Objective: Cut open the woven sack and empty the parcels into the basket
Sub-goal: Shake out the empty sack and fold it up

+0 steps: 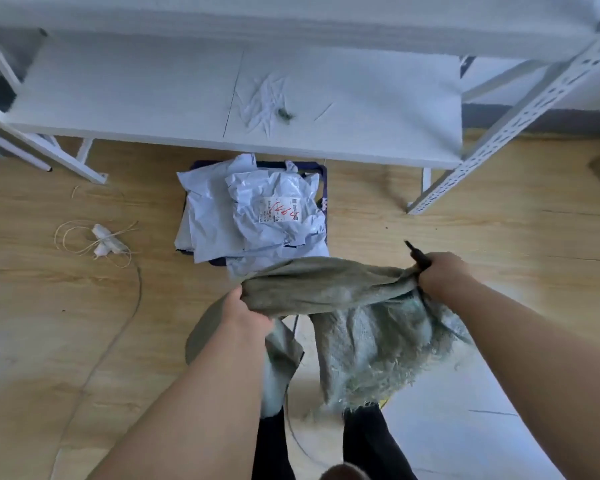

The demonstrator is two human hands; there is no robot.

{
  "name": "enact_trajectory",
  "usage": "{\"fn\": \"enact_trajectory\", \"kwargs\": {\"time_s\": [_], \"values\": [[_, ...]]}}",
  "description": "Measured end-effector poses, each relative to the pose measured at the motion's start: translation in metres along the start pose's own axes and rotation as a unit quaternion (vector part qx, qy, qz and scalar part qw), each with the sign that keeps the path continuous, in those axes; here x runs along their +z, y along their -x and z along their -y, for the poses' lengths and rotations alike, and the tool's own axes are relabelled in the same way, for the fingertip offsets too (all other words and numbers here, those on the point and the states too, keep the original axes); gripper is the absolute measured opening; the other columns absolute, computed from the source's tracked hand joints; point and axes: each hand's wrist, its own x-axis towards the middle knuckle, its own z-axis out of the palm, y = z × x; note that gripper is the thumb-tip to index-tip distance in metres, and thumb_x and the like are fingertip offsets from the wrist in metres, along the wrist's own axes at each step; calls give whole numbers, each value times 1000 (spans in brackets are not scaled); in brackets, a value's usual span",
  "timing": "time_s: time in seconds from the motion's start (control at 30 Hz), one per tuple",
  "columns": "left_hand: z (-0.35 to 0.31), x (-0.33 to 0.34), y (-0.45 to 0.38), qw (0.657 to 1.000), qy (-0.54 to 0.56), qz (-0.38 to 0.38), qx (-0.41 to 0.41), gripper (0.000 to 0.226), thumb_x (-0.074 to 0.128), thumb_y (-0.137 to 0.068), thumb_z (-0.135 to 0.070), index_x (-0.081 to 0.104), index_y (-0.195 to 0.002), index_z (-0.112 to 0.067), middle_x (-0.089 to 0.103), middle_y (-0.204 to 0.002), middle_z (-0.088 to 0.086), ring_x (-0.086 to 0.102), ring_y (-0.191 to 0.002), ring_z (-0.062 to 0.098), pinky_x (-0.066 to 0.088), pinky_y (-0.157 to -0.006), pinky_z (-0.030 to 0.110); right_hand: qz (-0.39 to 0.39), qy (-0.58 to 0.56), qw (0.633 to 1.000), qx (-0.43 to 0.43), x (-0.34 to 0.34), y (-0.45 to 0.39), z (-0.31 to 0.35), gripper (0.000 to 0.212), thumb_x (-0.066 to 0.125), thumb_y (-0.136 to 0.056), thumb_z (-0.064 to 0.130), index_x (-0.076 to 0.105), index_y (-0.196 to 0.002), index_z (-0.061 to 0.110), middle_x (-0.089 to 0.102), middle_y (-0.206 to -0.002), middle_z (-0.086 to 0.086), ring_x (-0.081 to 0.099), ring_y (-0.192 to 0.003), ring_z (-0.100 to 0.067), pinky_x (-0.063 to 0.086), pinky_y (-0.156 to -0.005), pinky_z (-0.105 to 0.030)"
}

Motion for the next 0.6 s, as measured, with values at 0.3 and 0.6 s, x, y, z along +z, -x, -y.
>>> {"fn": "enact_trajectory", "kwargs": {"time_s": [0.3, 0.6], "values": [[150, 119, 97, 966, -219, 129, 31, 31, 50, -98, -15, 56, -128, -12, 64, -126, 7, 62, -110, 21, 51, -78, 34, -209, -92, 973, 16, -114, 39, -71, 40, 53, -86, 11, 58, -124, 21, 47, -125, -8, 58, -79, -27, 52, -70, -35], [264, 206, 230, 817, -410, 397, 82, 48, 43, -97, -53, 62, -122, -17, 65, -120, -2, 57, -111, 12, 43, -99, 31, -171, -330, 907, -198, -225, 92, -96, 36, 75, -79, 13, 62, -112, 21, 61, -90, 10, 54, -77, 0, 45, -75, -17]]}}
